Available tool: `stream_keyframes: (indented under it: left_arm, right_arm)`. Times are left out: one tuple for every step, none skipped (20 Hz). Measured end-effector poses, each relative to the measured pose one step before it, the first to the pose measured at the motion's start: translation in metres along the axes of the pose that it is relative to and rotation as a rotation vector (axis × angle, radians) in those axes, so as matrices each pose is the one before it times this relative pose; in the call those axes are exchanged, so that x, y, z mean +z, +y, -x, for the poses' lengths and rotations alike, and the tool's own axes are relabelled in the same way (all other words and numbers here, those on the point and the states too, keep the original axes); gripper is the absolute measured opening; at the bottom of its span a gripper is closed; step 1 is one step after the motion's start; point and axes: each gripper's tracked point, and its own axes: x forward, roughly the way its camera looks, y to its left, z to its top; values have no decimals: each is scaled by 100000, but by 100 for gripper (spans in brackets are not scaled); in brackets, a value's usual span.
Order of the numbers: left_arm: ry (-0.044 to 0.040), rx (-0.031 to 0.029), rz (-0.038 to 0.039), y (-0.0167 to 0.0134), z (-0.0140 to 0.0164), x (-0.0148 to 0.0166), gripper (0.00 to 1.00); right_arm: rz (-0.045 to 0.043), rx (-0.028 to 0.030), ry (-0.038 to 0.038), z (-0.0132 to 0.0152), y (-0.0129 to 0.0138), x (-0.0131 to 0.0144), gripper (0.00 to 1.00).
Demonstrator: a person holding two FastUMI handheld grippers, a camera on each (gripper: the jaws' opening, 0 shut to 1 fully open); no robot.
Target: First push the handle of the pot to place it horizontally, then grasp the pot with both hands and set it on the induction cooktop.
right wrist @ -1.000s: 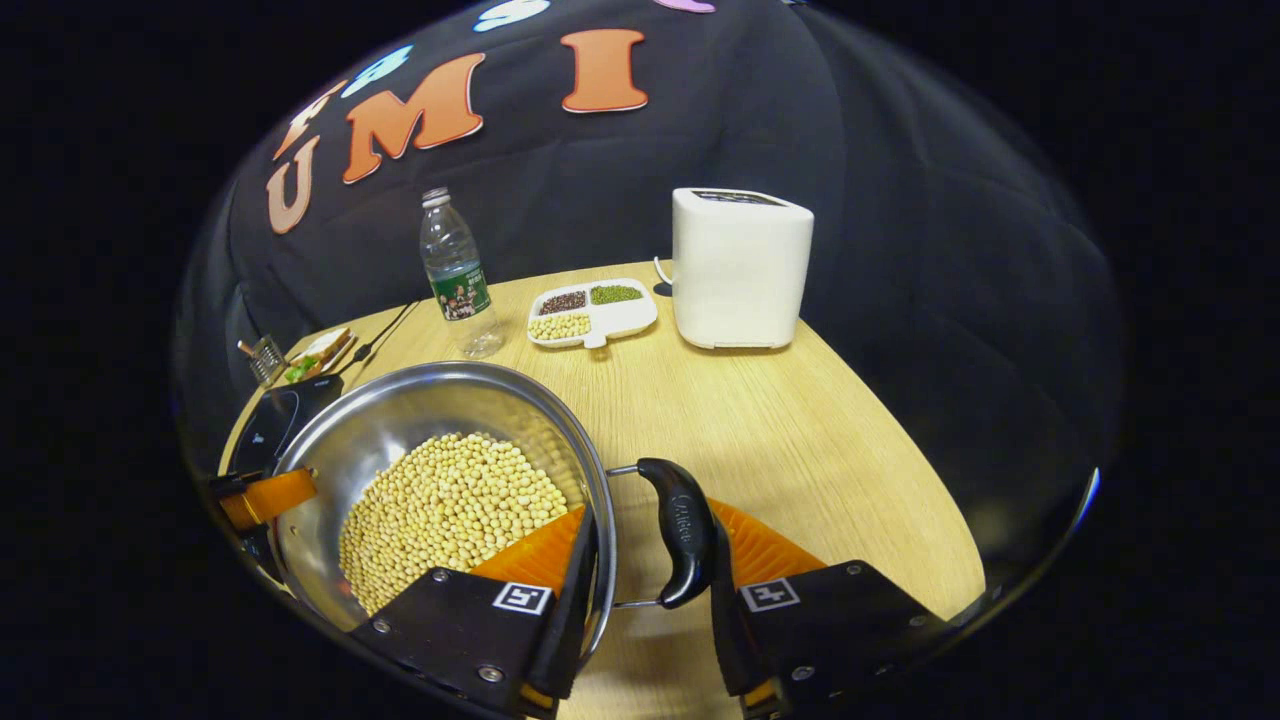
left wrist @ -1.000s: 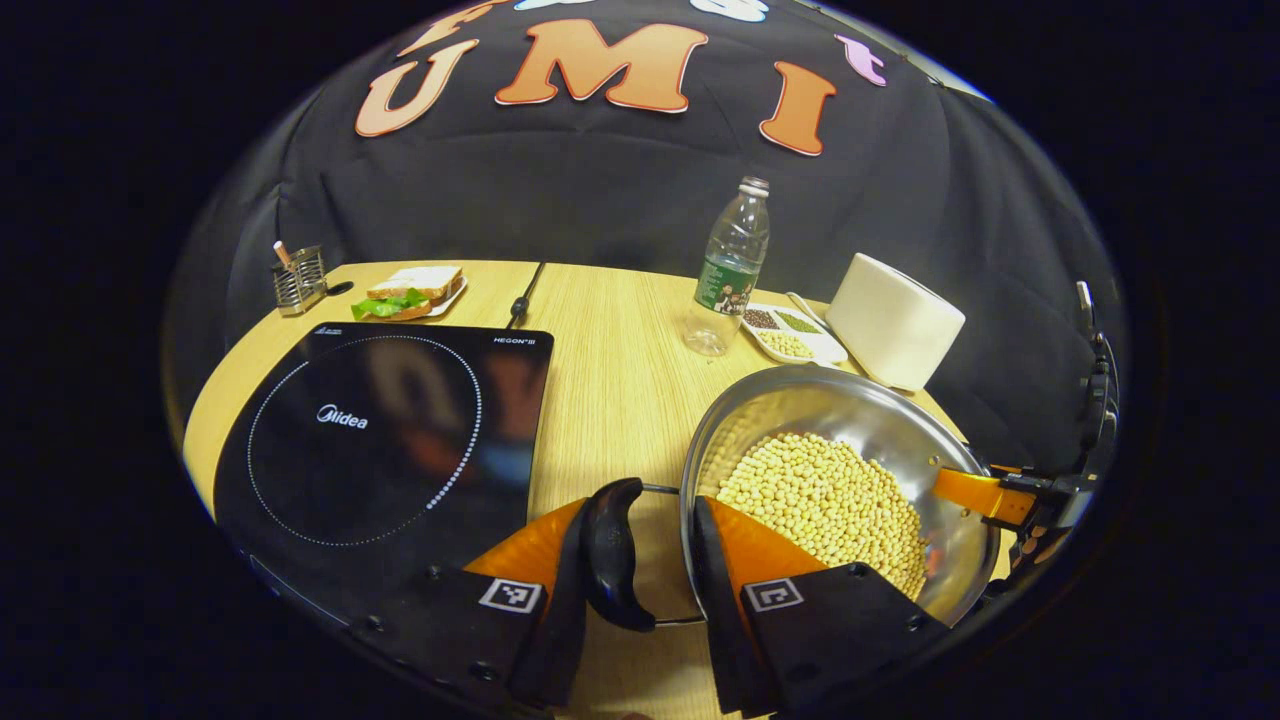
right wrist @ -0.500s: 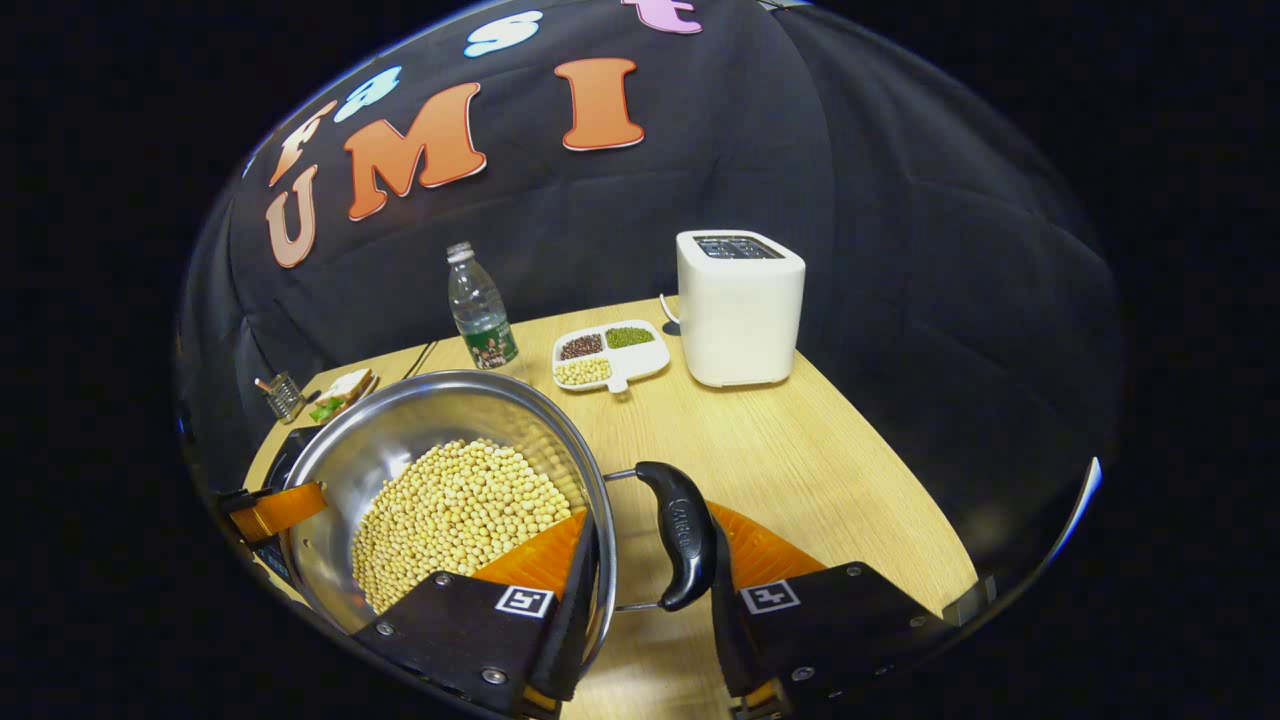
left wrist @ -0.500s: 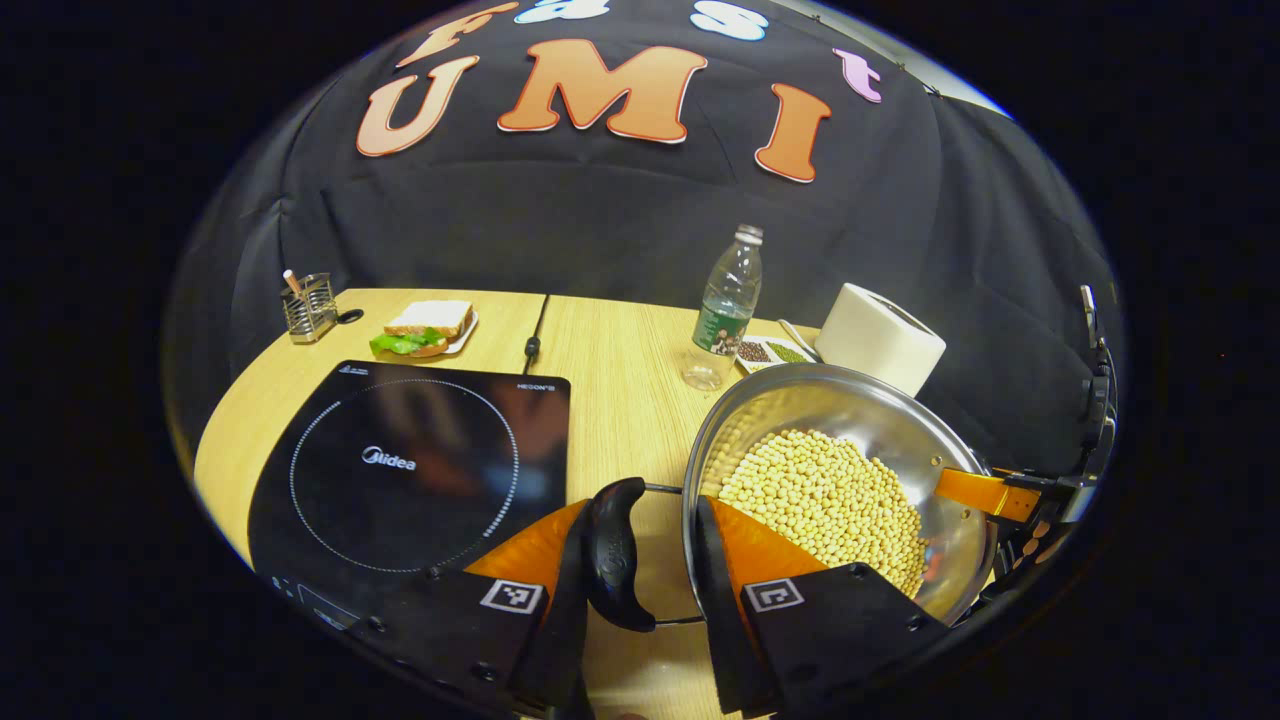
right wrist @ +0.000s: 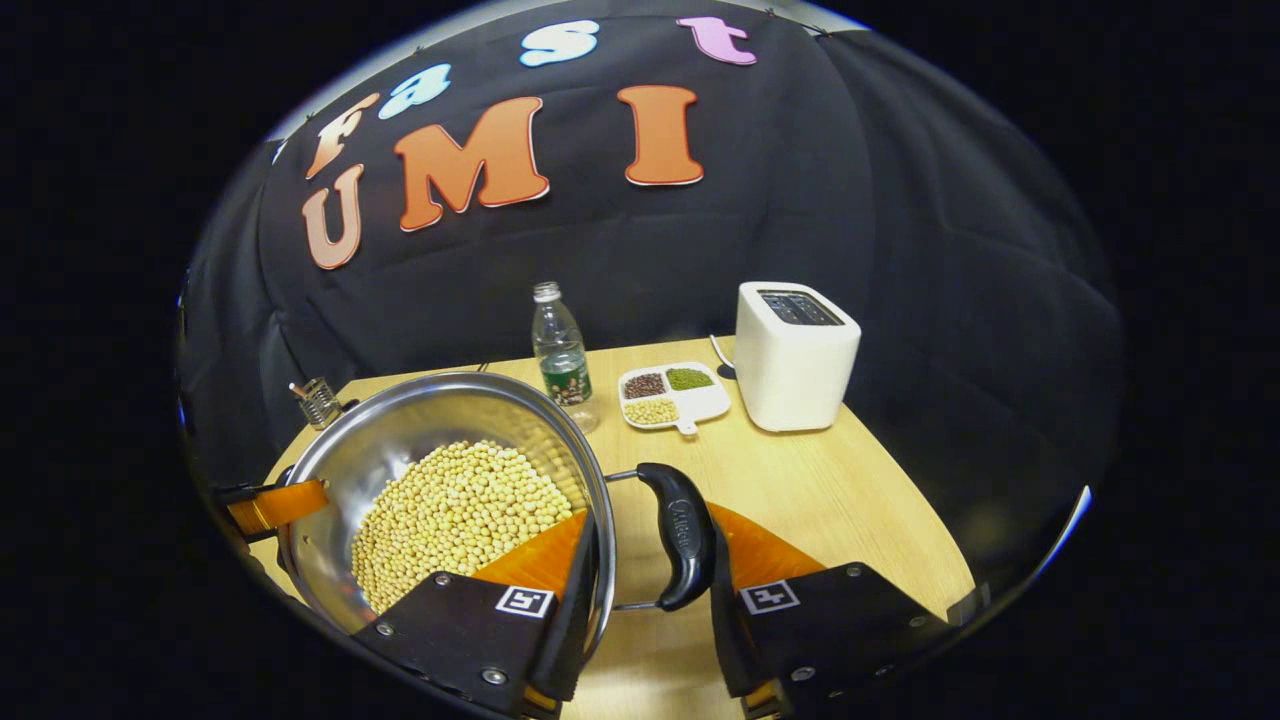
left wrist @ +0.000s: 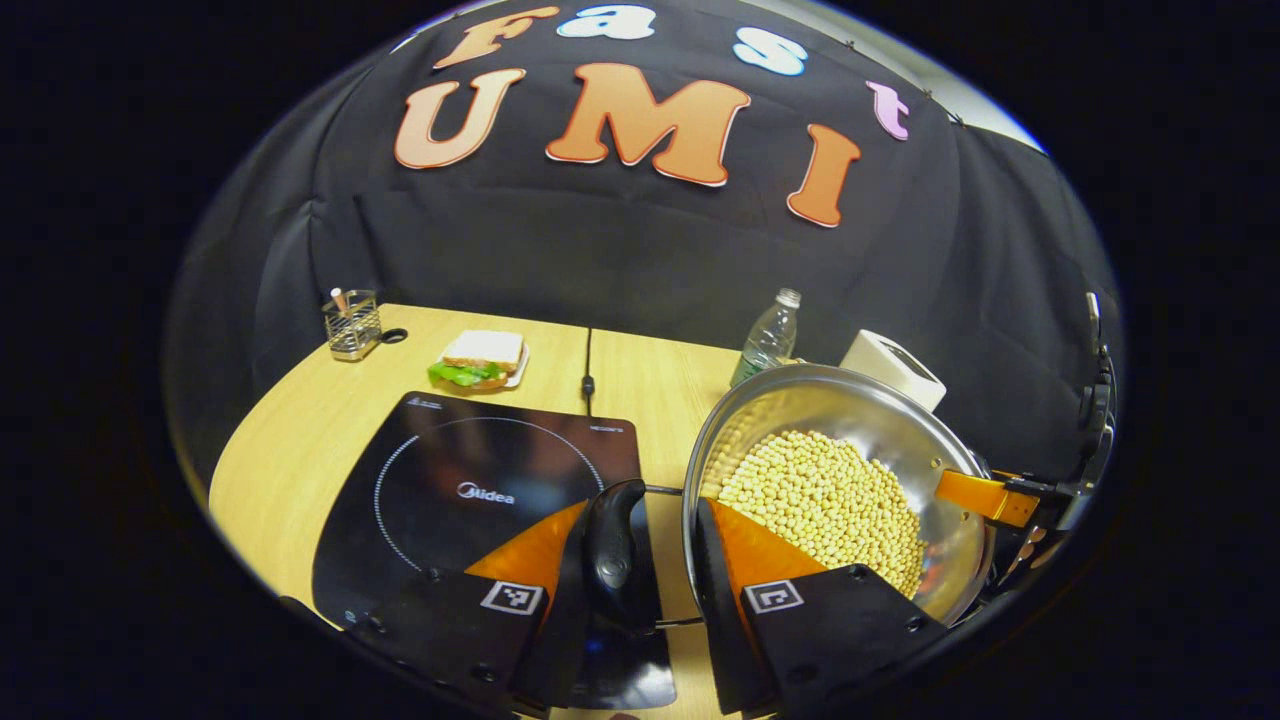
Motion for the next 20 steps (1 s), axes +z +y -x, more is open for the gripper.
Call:
stream_keyframes:
  left_arm:
    - [-74,633,-106,859,440,357,59]
    - [-332,779,1,908,306,330,59]
    - [-275,709,345,948,148,343,57]
    - [-30,662,496,945,216,186,56]
    - [-315,547,532,1021,180,320,61]
    - [-244,605,635,848,412,226,61]
    - [-155,653,689,876,291,303,59]
    - [-174,698,681,996,165,37,59]
    - [190,734,342,1005,237,120,57]
    - [7,864,250,938,349,9,59]
    - [154,946,285,981,265,160,56]
    - [67,1004,219,961,237,169,59]
    - [-128,979,190,976,178,213,61]
    - [-266,942,0,1016,168,241,59]
    - [-75,1029,42,1024,133,168,59]
    - [-12,896,137,1002,-61,112,59]
    - [352,853,386,957,-44,19,59]
    - [330,686,577,1004,-76,41,59]
    - [479,704,752,903,-139,8,59]
    - [511,682,856,982,-175,-17,59]
  right_arm:
    - [454,786,71,63,824,185,53]
    - [452,825,-175,-141,1011,164,53]
    - [469,752,-119,2,1053,208,53]
    - [423,897,-145,89,925,109,53]
    - [395,883,-73,55,982,101,53]
    - [392,850,-276,-99,904,104,53]
    - [623,797,-36,-3,933,138,53]
    - [590,705,-193,-62,912,190,54]
    - [528,687,-112,-72,926,96,53]
    - [735,787,20,-90,812,78,53]
    - [349,778,229,-186,888,-19,53]
    - [138,944,415,-304,1070,-149,53]
    - [22,1108,332,-211,995,-175,53]
    - [-3,1098,261,-141,1090,-67,53]
    - [50,1049,286,-211,905,-109,53]
    - [369,921,374,-316,941,-131,53]
    - [377,715,244,-450,936,-90,53]
    - [421,649,322,-401,813,-74,54]
    - [382,743,682,-301,845,-195,54]
    - [346,656,782,-317,731,-245,53]
